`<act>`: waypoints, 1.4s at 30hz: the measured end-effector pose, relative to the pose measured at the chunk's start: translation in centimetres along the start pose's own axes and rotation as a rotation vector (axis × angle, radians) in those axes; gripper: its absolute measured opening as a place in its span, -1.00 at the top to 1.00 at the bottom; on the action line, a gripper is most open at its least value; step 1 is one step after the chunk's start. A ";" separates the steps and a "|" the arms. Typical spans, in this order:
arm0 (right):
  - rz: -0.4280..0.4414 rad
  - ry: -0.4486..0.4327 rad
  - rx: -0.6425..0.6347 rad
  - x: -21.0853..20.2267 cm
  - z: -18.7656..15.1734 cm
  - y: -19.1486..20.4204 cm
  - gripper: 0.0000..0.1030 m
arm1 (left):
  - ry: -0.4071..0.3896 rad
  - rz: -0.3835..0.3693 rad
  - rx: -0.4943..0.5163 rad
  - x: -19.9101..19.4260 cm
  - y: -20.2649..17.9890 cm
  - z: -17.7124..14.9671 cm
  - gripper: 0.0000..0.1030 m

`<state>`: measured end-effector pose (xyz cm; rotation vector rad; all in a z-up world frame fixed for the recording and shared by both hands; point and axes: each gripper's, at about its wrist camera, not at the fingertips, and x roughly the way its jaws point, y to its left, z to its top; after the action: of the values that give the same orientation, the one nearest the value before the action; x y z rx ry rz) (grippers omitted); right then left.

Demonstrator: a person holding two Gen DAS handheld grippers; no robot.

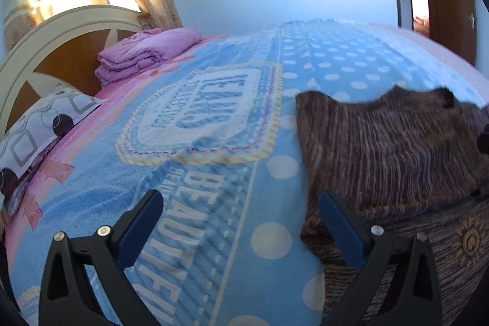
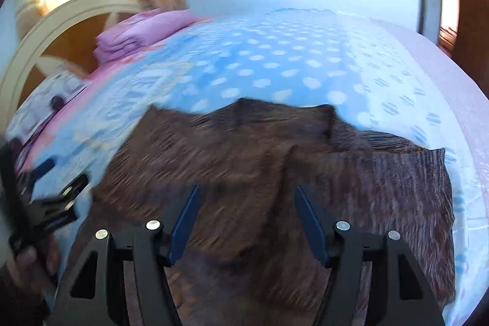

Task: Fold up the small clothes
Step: 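Press and straighten the folded side flat with the right tool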

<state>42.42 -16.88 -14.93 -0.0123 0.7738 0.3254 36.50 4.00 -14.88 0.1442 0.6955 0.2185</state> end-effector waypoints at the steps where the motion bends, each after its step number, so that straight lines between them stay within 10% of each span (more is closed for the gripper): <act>1: 0.017 0.027 -0.028 0.0 -0.7 0.8 -0.25 | 0.022 -0.008 0.042 0.4 -0.9 -0.1 -1.00; 6: -0.045 0.136 -0.110 1.5 -4.4 1.6 0.36 | 0.053 0.032 0.155 1.0 -2.9 -0.5 -1.00; 9: -0.060 0.130 -0.100 0.1 -4.9 1.5 0.41 | 0.061 0.006 0.122 0.8 -2.1 -0.8 -1.00; 19: 0.000 -0.039 -0.096 -0.5 -2.6 2.5 0.40 | 0.032 0.061 0.158 0.2 -3.1 -1.2 -1.00; 35: -0.067 0.102 -0.131 1.5 -4.0 3.3 0.30 | 0.059 0.030 0.129 0.3 -2.5 -1.2 -1.00; 42: -0.066 0.098 -0.130 -0.5 -5.8 4.1 -0.15 | 0.117 -0.062 0.085 0.1 -1.7 -2.0 -1.00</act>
<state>36.93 -13.87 -18.33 -0.1770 0.8468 0.3137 35.54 2.50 -16.86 0.1919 0.8249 0.1384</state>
